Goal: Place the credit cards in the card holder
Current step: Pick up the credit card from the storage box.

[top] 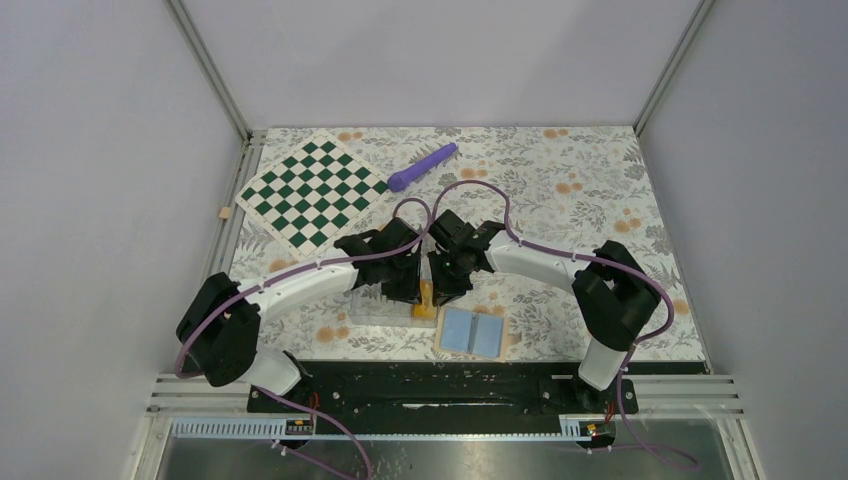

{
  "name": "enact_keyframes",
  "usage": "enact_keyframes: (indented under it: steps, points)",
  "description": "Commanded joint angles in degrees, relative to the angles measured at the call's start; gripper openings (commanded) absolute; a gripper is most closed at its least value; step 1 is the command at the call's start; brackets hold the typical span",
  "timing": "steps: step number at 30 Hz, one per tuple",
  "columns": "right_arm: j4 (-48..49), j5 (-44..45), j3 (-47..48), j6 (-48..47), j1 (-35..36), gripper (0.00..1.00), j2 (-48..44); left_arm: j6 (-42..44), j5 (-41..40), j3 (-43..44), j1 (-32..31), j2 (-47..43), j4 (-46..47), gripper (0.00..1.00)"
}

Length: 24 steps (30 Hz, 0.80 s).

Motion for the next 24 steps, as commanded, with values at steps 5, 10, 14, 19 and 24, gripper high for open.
enact_keyframes:
  steps: [5, 10, 14, 19, 24]
  points:
    - [-0.1, -0.5, 0.2, -0.7, -0.1, 0.22, -0.1, -3.5, 5.6, -1.8, -0.3, -2.9, 10.4, 0.24]
    - [-0.1, -0.3, 0.2, -0.7, -0.2, 0.22, -0.1, -4.6, 7.6, -3.1, -0.3, -2.1, 12.9, 0.22]
    - [-0.1, -0.3, 0.2, -0.8, -0.2, 0.22, -0.3, -6.0, 8.1, -5.1, -0.3, -3.1, 15.4, 0.18]
    - [0.0, -0.5, 0.3, -0.7, -0.2, 0.24, -0.5, -5.7, 9.0, -5.8, -0.3, -2.1, 15.4, 0.18]
    - [1.2, -1.7, -0.3, -0.3, -0.6, 0.29, -1.7, -6.3, 10.7, -7.3, -0.3, -3.2, 18.2, 0.19]
